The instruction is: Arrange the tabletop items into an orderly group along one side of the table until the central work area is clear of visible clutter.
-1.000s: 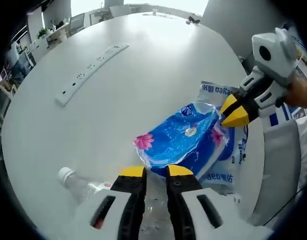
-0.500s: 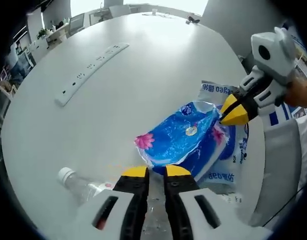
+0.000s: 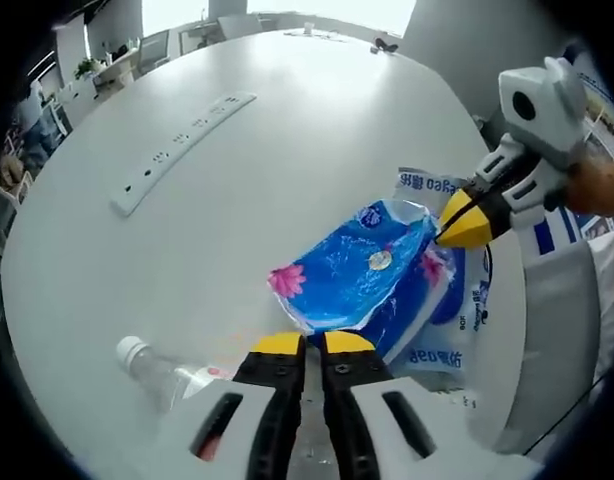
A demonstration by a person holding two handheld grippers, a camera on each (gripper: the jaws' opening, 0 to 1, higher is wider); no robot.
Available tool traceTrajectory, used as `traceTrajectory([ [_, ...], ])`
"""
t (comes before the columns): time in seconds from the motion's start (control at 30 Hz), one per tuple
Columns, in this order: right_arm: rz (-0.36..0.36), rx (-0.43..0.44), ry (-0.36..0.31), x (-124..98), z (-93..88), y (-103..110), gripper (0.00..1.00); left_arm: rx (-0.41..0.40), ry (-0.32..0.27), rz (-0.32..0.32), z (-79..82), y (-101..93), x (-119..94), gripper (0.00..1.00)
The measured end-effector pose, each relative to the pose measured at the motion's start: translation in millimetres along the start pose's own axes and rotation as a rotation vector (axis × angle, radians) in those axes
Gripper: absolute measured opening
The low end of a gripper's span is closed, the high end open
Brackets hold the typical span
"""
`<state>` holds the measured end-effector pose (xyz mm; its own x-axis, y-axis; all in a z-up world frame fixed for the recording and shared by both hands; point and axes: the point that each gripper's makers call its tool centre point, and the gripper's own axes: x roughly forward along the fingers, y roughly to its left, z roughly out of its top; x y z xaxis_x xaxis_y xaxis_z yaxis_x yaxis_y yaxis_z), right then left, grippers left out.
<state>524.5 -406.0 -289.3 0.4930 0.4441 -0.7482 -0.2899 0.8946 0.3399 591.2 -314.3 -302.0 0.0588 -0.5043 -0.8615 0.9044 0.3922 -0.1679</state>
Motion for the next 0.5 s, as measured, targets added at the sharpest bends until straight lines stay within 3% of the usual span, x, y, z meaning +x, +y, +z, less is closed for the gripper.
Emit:
traceTrajectory([
  [0.5, -0.004, -0.009, -0.044, -18, 16.1, -6, 0.00, -0.032, -0.064, 0.022, 17.9, -8.4, -15, 0.00],
])
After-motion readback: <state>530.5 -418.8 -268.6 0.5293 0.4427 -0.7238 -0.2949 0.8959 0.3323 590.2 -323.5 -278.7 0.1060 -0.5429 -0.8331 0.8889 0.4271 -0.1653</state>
